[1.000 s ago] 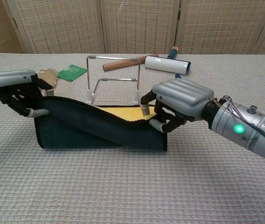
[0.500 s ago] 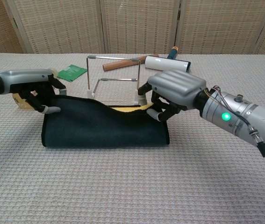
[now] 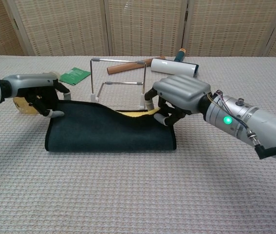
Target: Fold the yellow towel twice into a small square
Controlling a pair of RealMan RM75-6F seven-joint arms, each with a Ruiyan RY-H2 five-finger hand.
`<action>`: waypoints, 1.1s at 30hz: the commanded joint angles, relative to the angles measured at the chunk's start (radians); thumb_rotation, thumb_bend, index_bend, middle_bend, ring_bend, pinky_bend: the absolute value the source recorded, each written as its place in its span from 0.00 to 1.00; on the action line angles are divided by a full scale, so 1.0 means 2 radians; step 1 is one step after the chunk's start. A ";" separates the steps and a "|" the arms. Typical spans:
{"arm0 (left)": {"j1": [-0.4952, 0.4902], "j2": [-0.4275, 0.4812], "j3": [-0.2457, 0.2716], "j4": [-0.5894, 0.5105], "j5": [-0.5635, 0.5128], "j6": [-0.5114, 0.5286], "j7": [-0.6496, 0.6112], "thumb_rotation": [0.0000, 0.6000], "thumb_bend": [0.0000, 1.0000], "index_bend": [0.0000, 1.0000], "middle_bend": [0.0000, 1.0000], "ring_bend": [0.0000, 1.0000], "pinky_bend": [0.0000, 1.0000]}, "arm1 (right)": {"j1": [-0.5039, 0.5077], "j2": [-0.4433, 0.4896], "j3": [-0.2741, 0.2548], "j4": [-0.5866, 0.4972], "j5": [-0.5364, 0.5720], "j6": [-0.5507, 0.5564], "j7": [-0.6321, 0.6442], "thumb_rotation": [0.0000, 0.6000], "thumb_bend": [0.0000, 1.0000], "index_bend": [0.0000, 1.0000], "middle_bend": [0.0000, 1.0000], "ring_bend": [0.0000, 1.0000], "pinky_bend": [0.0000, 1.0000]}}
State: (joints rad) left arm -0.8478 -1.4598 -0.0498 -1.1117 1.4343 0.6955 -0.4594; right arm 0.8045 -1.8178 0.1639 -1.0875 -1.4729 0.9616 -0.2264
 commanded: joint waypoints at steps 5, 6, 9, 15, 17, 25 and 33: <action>0.008 0.006 -0.001 -0.008 -0.016 -0.003 0.019 1.00 0.40 0.23 0.83 0.74 0.84 | 0.007 -0.014 -0.002 0.026 0.002 -0.002 0.009 1.00 0.53 0.59 0.90 1.00 1.00; 0.009 0.009 -0.002 -0.013 -0.019 -0.001 0.024 1.00 0.38 0.16 0.80 0.71 0.84 | 0.008 -0.016 -0.002 0.030 0.003 -0.002 0.011 1.00 0.53 0.59 0.90 1.00 1.00; 0.018 0.013 -0.005 -0.023 -0.025 0.013 0.036 1.00 0.36 0.06 0.76 0.67 0.84 | 0.009 -0.020 -0.001 0.039 0.006 -0.003 0.015 1.00 0.53 0.59 0.90 1.00 1.00; 0.048 0.002 -0.018 -0.024 -0.025 0.086 0.047 1.00 0.36 0.00 0.72 0.63 0.84 | 0.013 -0.026 0.001 0.057 0.011 -0.005 0.022 1.00 0.52 0.59 0.90 1.00 1.00; 0.055 0.001 -0.018 -0.022 -0.023 0.100 0.046 1.00 0.36 0.00 0.71 0.62 0.84 | 0.014 -0.027 0.001 0.062 0.012 -0.006 0.024 1.00 0.52 0.59 0.90 1.00 1.00; 0.081 0.002 -0.016 -0.025 -0.005 0.150 0.028 1.00 0.36 0.01 0.71 0.62 0.84 | 0.018 -0.035 0.002 0.083 0.017 -0.010 0.035 1.00 0.51 0.44 0.90 1.00 1.00; 0.092 0.015 -0.010 -0.048 0.012 0.171 0.033 1.00 0.36 0.01 0.71 0.62 0.84 | 0.021 -0.032 0.000 0.082 0.015 -0.008 0.047 1.00 0.49 0.06 0.88 1.00 1.00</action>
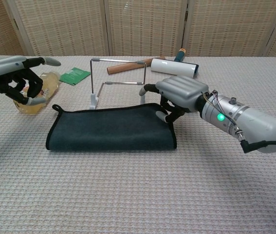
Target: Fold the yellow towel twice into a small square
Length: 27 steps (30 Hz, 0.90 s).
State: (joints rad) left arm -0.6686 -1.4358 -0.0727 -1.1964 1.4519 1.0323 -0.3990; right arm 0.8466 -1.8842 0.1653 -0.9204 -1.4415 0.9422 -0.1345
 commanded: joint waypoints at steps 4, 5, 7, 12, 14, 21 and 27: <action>0.007 0.011 0.002 -0.018 0.007 0.009 0.005 1.00 0.36 0.01 0.71 0.62 0.84 | -0.003 0.013 -0.002 -0.011 -0.005 0.011 0.002 1.00 0.47 0.05 0.88 1.00 1.00; 0.008 0.013 0.002 -0.021 0.007 0.011 0.005 1.00 0.36 0.01 0.71 0.62 0.84 | -0.004 0.018 -0.004 -0.015 -0.007 0.014 0.002 1.00 0.45 0.05 0.88 1.00 1.00; 0.010 0.020 0.003 -0.028 0.009 0.015 0.006 1.00 0.36 0.01 0.71 0.62 0.84 | -0.008 0.032 -0.011 -0.026 -0.020 0.027 0.006 1.00 0.41 0.06 0.87 1.00 1.00; 0.017 0.036 0.004 -0.046 0.013 0.023 0.008 1.00 0.36 0.01 0.71 0.62 0.84 | -0.015 0.069 -0.045 -0.037 -0.064 0.052 0.021 1.00 0.22 0.31 0.87 1.00 1.00; 0.019 0.040 0.005 -0.051 0.015 0.026 0.009 1.00 0.36 0.01 0.71 0.62 0.84 | -0.016 0.078 -0.056 -0.036 -0.077 0.054 0.025 1.00 0.17 0.36 0.87 1.00 1.00; 0.026 0.048 0.009 -0.063 0.018 0.027 0.017 1.00 0.36 0.01 0.71 0.62 0.84 | -0.002 0.088 -0.079 -0.025 -0.107 0.040 0.023 1.00 0.15 0.41 0.88 1.00 1.00; 0.030 0.049 0.010 -0.067 0.017 0.027 0.019 1.00 0.36 0.01 0.71 0.62 0.84 | 0.008 0.071 -0.083 -0.005 -0.113 0.027 0.024 1.00 0.16 0.41 0.88 1.00 1.00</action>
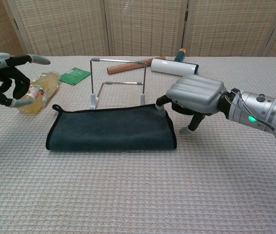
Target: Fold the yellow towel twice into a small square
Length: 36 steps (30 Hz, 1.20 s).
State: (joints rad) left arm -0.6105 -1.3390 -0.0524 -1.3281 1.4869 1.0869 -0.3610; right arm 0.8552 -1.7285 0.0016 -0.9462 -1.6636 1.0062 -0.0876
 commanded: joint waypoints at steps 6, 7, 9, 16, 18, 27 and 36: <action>0.006 0.006 -0.002 -0.004 -0.003 0.002 -0.002 1.00 0.36 0.01 0.71 0.62 0.84 | 0.008 -0.020 -0.004 0.027 -0.004 -0.010 0.000 1.00 0.19 0.41 0.88 1.00 1.00; 0.006 0.006 -0.002 -0.003 -0.004 0.002 -0.002 1.00 0.36 0.01 0.71 0.62 0.84 | 0.009 -0.022 -0.004 0.029 -0.003 -0.010 0.000 1.00 0.19 0.41 0.88 1.00 1.00; 0.007 0.005 -0.002 -0.003 -0.004 0.001 -0.004 1.00 0.36 0.01 0.71 0.62 0.84 | 0.010 -0.025 -0.003 0.034 -0.002 -0.012 0.001 1.00 0.20 0.41 0.88 1.00 1.00; 0.009 0.005 -0.003 -0.001 -0.003 0.002 -0.006 1.00 0.36 0.01 0.71 0.62 0.84 | 0.016 -0.037 -0.002 0.050 -0.003 -0.014 0.003 1.00 0.24 0.42 0.88 1.00 1.00; 0.009 0.005 -0.003 0.000 -0.003 0.001 -0.007 1.00 0.36 0.01 0.71 0.62 0.84 | 0.017 -0.040 -0.003 0.053 -0.004 -0.014 0.004 1.00 0.25 0.42 0.88 1.00 1.00; 0.011 0.004 -0.004 0.002 -0.002 0.001 -0.010 1.00 0.36 0.01 0.71 0.62 0.84 | 0.018 -0.048 -0.006 0.067 -0.014 0.009 0.022 1.00 0.38 0.49 0.89 1.00 1.00; 0.017 0.014 -0.004 -0.002 0.002 0.010 -0.007 1.00 0.36 0.01 0.71 0.62 0.84 | 0.017 -0.027 0.026 0.034 -0.013 0.080 0.050 1.00 0.49 0.66 0.91 1.00 1.00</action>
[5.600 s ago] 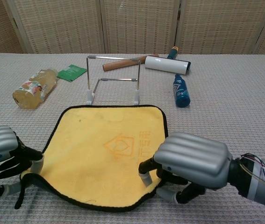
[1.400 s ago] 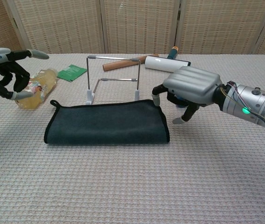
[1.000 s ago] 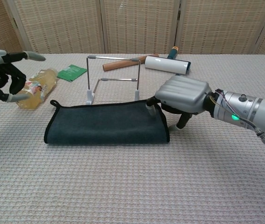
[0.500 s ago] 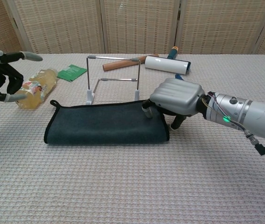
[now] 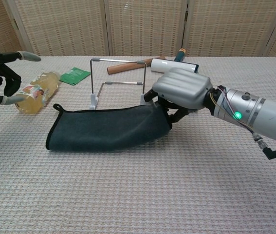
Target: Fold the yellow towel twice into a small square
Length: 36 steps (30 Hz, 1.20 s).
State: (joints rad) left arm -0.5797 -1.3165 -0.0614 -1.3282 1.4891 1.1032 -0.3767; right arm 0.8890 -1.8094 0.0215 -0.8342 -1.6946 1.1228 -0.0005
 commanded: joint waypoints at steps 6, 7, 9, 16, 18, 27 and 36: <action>0.009 0.009 0.001 -0.006 0.002 0.011 -0.004 1.00 0.36 0.01 0.71 0.62 0.84 | 0.003 0.062 0.062 -0.117 0.025 0.049 -0.007 1.00 0.50 0.68 0.92 1.00 1.00; 0.010 0.010 0.001 -0.006 0.003 0.012 -0.005 1.00 0.36 0.01 0.71 0.62 0.84 | 0.004 0.073 0.071 -0.137 0.029 0.052 -0.016 1.00 0.50 0.68 0.92 1.00 1.00; 0.011 0.011 0.002 -0.006 0.004 0.013 -0.005 1.00 0.36 0.01 0.71 0.62 0.84 | 0.005 0.090 0.083 -0.166 0.033 0.056 -0.032 1.00 0.50 0.69 0.92 1.00 1.00; 0.013 0.012 0.003 -0.006 0.005 0.011 -0.008 1.00 0.36 0.01 0.71 0.62 0.84 | 0.001 0.147 0.120 -0.271 0.058 0.060 -0.102 1.00 0.50 0.71 0.92 1.00 1.00; 0.013 0.012 0.004 -0.006 0.006 0.012 -0.010 1.00 0.36 0.01 0.71 0.62 0.84 | -0.003 0.159 0.125 -0.293 0.065 0.062 -0.123 1.00 0.50 0.71 0.93 1.00 1.00; 0.012 0.004 0.005 0.009 0.014 0.013 -0.023 1.00 0.36 0.01 0.71 0.62 0.84 | -0.010 0.171 0.141 -0.326 0.086 0.068 -0.181 1.00 0.53 0.73 0.93 1.00 1.00; 0.017 0.007 0.009 0.009 0.015 0.015 -0.023 1.00 0.36 0.01 0.71 0.62 0.84 | 0.025 0.137 0.166 -0.294 0.131 0.026 -0.207 1.00 0.53 0.73 0.93 1.00 1.00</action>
State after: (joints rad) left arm -0.5455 -1.3034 -0.0435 -1.3110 1.5186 1.1320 -0.4235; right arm 0.9310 -1.5266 0.3458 -1.4311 -1.4390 1.1842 -0.4078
